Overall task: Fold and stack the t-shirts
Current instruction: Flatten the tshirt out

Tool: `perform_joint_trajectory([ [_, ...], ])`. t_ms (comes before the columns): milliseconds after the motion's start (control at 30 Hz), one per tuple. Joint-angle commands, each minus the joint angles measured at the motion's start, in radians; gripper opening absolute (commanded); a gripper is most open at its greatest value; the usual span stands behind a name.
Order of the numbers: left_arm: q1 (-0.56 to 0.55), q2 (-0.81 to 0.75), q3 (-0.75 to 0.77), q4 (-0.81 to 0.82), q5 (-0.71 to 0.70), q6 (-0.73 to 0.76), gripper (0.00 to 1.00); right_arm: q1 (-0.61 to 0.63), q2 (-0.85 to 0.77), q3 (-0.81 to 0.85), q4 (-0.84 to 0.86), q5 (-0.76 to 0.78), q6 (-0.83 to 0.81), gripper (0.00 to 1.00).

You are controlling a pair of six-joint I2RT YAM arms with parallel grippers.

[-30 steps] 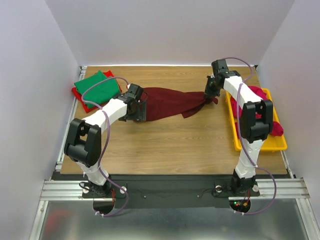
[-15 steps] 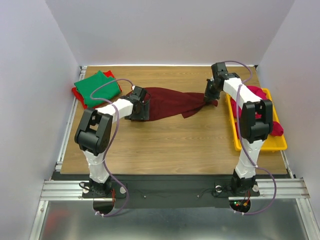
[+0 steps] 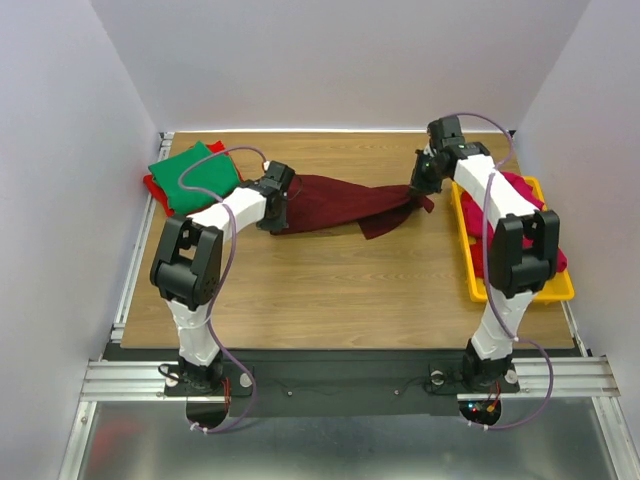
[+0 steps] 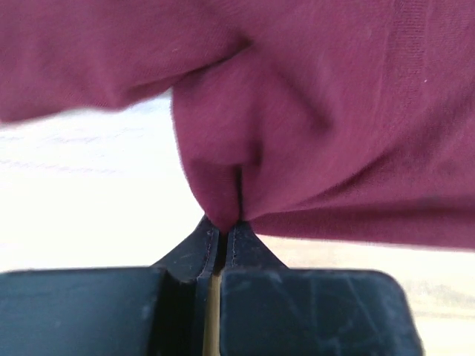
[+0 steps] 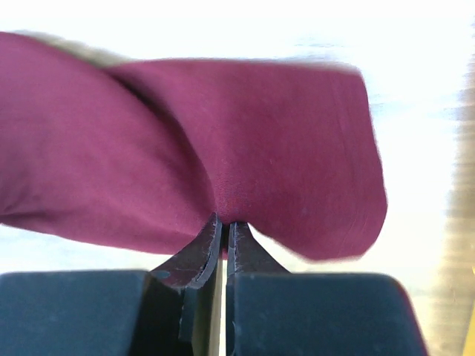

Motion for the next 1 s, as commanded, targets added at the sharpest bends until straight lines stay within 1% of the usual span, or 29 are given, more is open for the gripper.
perform_joint_trajectory([
  [0,0.008,-0.144,0.149,-0.242,-0.085,0.009,0.00,-0.004,-0.149,0.072,-0.043,-0.018,-0.011,0.00],
  [33,0.008,-0.161,0.177,-0.324,-0.089,0.004,0.00,-0.004,-0.162,0.093,-0.060,-0.019,-0.016,0.00],
  [100,0.008,-0.199,0.275,-0.414,-0.094,-0.011,0.00,-0.004,-0.201,0.112,-0.120,-0.018,-0.030,0.00],
  [133,0.008,-0.207,0.310,-0.499,-0.094,-0.017,0.00,-0.003,-0.212,0.124,-0.140,-0.019,-0.036,0.00],
  [167,0.008,-0.218,0.376,-0.540,-0.091,-0.023,0.00,-0.004,-0.225,0.144,-0.160,-0.019,-0.042,0.00],
  [200,0.008,-0.219,0.409,-0.579,-0.091,-0.036,0.00,-0.003,-0.245,0.158,-0.207,-0.023,-0.049,0.00],
  [233,0.008,-0.225,0.462,-0.653,-0.091,-0.043,0.00,-0.003,-0.258,0.172,-0.232,-0.021,-0.054,0.01],
  [300,0.008,-0.231,0.507,-0.716,-0.088,-0.060,0.00,-0.003,-0.290,0.216,-0.309,-0.018,-0.057,0.00],
  [333,0.010,-0.274,0.498,-0.713,-0.039,-0.066,0.00,-0.003,-0.298,0.227,-0.335,-0.019,-0.056,0.00],
  [433,0.034,-0.337,0.512,-0.715,0.079,-0.102,0.00,-0.003,-0.324,0.293,-0.439,-0.023,-0.053,0.00],
  [500,0.051,-0.344,0.532,-0.713,0.117,-0.106,0.00,-0.004,-0.325,0.302,-0.449,-0.013,-0.053,0.00],
  [600,0.083,-0.281,0.574,-0.710,0.150,-0.073,0.00,-0.004,-0.295,0.266,-0.404,0.007,-0.062,0.00],
  [633,0.093,-0.230,0.581,-0.672,0.162,-0.047,0.00,-0.004,-0.273,0.258,-0.386,0.011,-0.066,0.00],
  [667,0.102,-0.206,0.561,-0.639,0.241,-0.028,0.00,-0.006,-0.231,0.244,-0.334,0.017,-0.069,0.00],
  [700,0.108,-0.171,0.562,-0.614,0.284,-0.002,0.00,-0.009,-0.201,0.235,-0.303,0.022,-0.074,0.00],
  [733,0.114,-0.085,0.605,-0.598,0.276,0.010,0.00,-0.023,-0.171,0.223,-0.234,0.020,-0.074,0.00],
  [767,0.114,-0.039,0.634,-0.595,0.245,0.015,0.02,-0.032,-0.094,0.230,-0.210,0.013,-0.071,0.00],
  [800,0.116,0.001,0.660,-0.588,0.222,0.026,0.04,-0.043,-0.048,0.251,-0.197,-0.001,-0.066,0.00],
  [833,0.126,0.081,0.733,-0.585,0.187,0.032,0.11,-0.058,-0.005,0.329,-0.192,-0.019,-0.062,0.00],
  [900,0.143,0.143,0.810,-0.588,0.187,0.023,0.19,-0.066,0.125,0.417,-0.192,-0.042,-0.057,0.01],
  [933,0.152,0.175,0.862,-0.581,0.188,0.018,0.31,-0.070,0.161,0.448,-0.192,-0.053,-0.057,0.02],
  [967,0.153,0.184,0.887,-0.583,0.146,0.013,0.68,-0.070,0.182,0.497,-0.192,-0.064,-0.053,0.04],
])
